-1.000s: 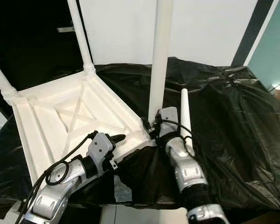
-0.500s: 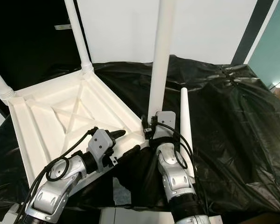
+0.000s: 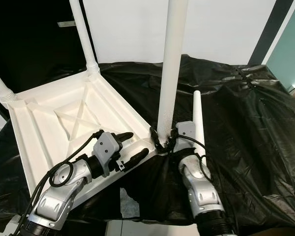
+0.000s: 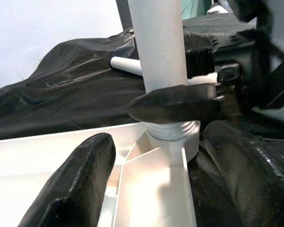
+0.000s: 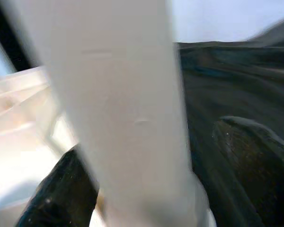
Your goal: Building children table
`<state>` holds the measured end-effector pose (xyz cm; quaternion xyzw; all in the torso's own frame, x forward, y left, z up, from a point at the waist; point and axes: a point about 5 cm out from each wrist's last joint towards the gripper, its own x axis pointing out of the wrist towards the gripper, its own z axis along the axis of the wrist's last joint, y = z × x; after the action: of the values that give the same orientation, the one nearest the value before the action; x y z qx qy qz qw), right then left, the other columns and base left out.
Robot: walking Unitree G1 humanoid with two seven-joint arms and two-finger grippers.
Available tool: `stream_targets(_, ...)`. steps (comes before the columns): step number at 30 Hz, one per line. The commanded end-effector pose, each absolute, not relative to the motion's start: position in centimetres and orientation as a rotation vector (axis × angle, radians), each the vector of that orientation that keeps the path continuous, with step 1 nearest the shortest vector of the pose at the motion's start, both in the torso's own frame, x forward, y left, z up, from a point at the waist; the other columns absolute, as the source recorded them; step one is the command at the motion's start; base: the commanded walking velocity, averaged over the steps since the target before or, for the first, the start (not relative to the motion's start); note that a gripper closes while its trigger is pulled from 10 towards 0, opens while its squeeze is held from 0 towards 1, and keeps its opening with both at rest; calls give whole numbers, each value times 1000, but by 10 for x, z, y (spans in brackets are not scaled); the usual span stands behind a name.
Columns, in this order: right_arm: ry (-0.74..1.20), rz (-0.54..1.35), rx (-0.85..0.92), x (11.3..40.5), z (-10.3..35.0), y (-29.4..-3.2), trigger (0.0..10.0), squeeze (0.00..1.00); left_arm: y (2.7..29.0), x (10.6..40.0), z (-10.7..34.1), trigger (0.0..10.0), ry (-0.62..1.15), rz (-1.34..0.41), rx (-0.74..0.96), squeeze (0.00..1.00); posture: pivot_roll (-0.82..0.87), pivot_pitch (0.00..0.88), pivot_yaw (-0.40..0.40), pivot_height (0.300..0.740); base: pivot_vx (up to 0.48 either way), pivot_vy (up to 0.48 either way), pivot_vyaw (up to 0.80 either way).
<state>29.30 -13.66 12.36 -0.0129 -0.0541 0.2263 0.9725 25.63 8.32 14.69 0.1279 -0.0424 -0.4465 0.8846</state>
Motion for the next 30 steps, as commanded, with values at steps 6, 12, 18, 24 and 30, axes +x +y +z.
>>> stream_targets(6,-109,678,-126,302,127,-144,10000,0,80,257,140,10000,-82,-947,283,0,12,0,-17,740,0,0,0)
stream_targets(12,-66,798,-200,319,128,-143,7137,0,78,259,139,10000,-69,-1009,270,0,21,0,-32,740,0,0,0)
stream_targets(18,-35,841,-247,326,126,-144,0,0,76,265,139,10000,-60,-1010,285,0,28,0,-49,740,0,0,0)
stream_targets(24,-22,840,-238,326,123,-147,0,0,76,268,140,10000,-66,-977,245,0,19,0,-45,740,0,0,0)
stream_targets(30,-18,744,-168,326,117,-147,10000,0,78,266,137,10000,-65,-953,238,0,21,0,-51,740,0,0,0)
